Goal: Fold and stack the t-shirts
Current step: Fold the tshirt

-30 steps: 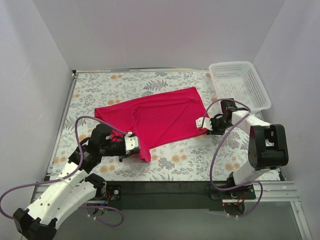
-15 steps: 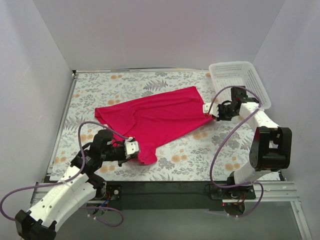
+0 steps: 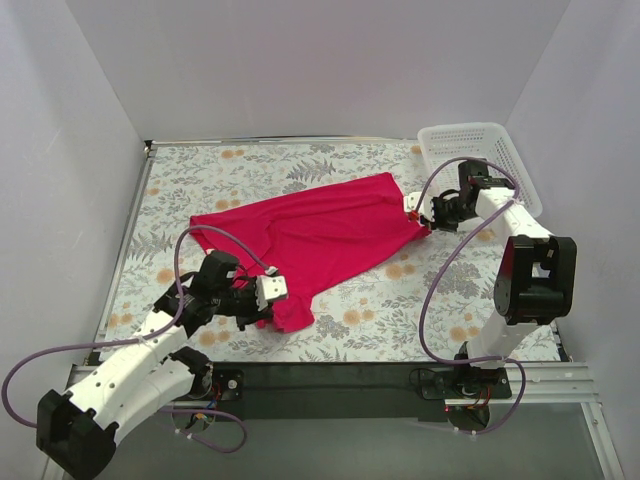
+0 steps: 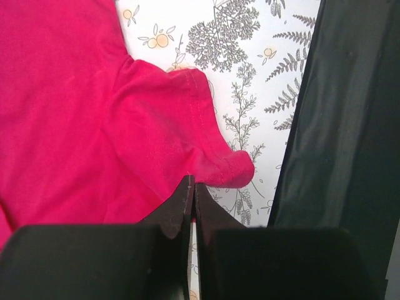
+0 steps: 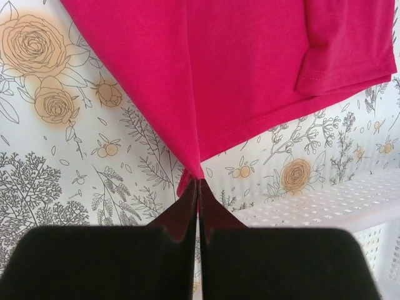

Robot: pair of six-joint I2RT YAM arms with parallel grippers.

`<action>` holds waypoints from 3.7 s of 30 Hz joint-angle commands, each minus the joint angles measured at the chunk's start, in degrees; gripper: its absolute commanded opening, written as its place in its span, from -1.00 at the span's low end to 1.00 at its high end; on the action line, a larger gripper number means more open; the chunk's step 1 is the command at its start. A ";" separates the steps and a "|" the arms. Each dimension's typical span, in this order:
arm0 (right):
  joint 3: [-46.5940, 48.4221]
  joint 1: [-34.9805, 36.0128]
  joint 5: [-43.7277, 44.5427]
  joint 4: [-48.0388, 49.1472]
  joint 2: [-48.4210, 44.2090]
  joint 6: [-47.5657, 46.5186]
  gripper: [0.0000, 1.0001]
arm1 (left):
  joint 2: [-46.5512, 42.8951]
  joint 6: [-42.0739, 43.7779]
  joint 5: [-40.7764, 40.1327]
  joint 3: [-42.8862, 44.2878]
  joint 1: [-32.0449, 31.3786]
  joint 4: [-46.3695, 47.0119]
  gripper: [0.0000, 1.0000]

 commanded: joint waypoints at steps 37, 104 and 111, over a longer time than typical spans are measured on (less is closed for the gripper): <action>22.55 4.43 -3.14 -5.09 13.77 11.00 -0.97 | 4.49 -19.04 -9.80 13.34 14.21 10.80 -1.00; 40.14 7.60 7.50 -4.74 30.03 28.05 -0.87 | 18.73 -29.87 -31.26 14.22 19.31 35.06 -1.00; 37.51 7.60 8.47 -4.74 27.49 27.09 -0.97 | 18.82 -29.16 -32.13 13.87 19.31 36.12 -1.00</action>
